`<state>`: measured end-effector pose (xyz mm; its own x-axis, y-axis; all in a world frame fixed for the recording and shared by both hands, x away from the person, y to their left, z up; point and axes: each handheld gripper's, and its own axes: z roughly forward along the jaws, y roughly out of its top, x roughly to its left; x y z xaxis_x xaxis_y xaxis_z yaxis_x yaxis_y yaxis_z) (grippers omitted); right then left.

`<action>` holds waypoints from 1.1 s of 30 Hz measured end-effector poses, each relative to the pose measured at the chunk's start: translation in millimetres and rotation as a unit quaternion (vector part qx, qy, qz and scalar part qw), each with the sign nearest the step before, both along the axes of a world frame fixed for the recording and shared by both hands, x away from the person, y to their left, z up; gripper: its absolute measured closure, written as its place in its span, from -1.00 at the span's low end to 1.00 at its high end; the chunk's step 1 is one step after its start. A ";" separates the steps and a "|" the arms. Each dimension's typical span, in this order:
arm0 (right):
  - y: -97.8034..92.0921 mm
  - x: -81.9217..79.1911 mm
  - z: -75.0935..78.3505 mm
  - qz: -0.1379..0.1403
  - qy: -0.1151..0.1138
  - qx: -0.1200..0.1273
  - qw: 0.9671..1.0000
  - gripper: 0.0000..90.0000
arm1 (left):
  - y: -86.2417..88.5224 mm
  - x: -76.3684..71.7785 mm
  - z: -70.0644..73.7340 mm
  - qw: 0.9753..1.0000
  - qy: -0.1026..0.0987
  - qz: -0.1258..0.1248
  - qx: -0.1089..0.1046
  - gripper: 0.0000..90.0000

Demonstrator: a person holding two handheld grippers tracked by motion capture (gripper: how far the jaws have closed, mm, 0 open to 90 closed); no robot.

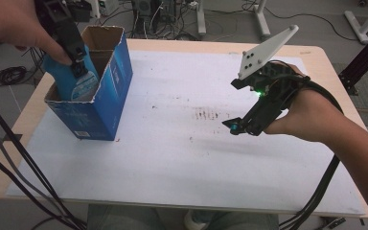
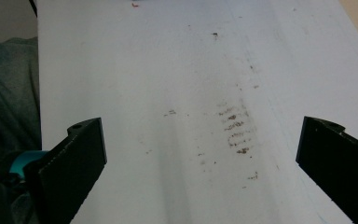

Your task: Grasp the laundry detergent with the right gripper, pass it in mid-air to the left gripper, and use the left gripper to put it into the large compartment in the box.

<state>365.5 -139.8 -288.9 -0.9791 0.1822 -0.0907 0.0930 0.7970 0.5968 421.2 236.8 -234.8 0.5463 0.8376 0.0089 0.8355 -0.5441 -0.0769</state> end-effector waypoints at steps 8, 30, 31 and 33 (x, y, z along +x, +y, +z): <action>-1.3 -0.7 -2.4 -0.003 0.003 -0.007 1.000 -0.99 | -1.3 2.1 -33.2 0.996 0.002 -0.085 -0.003 -0.15; 5.3 -1.3 -9.7 -0.004 0.009 -0.023 1.000 -0.99 | 3.9 4.1 -62.7 0.986 -0.005 -0.165 -0.019 -0.17; 5.6 -1.7 -9.7 -0.005 0.008 -0.024 1.000 -0.99 | 3.9 4.3 -62.0 0.986 -0.005 -0.164 -0.016 -0.21; 5.8 -2.8 -9.6 -0.002 0.003 -0.026 1.000 -0.99 | 3.9 4.4 -59.1 0.985 -0.007 -0.169 -0.009 -0.27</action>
